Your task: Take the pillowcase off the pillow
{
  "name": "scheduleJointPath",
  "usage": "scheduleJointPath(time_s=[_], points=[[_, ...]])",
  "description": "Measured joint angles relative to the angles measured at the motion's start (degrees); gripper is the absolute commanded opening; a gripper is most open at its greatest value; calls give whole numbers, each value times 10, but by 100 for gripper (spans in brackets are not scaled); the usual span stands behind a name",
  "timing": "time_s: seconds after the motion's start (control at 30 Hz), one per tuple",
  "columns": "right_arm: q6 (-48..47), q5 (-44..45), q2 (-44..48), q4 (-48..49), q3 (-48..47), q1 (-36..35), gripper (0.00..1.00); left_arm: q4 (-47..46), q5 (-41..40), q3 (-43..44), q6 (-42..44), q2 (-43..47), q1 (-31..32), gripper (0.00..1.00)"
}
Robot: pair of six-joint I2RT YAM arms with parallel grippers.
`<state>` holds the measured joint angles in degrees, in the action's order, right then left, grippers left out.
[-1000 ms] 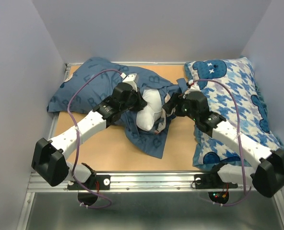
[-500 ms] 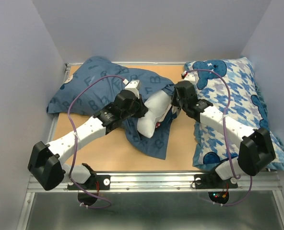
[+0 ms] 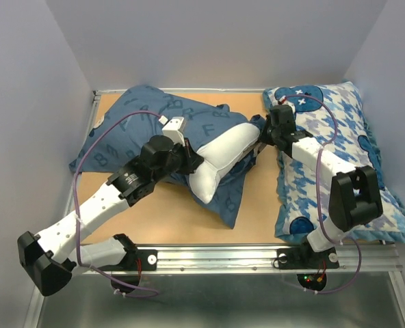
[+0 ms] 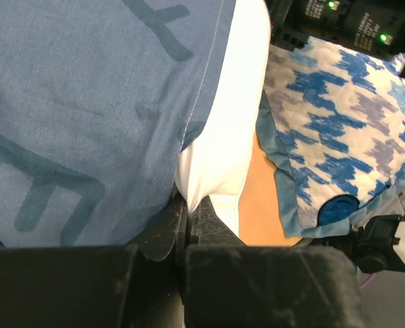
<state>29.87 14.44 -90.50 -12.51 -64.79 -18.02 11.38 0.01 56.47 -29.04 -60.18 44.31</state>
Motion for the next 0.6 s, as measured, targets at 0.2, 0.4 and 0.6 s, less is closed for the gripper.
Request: scheduleJointPath(time_s=[0.2, 0.4, 0.6], points=[[26, -172, -67, 43, -20, 41, 19, 49, -11, 4, 0, 55, 0, 0], [71, -325, -143, 130, -21, 53, 21, 87, -18, 44, 0, 76, -1, 0], [87, -389, -170, 207, -21, 9, 41, 71, -21, 104, -6, 53, -1, 0]])
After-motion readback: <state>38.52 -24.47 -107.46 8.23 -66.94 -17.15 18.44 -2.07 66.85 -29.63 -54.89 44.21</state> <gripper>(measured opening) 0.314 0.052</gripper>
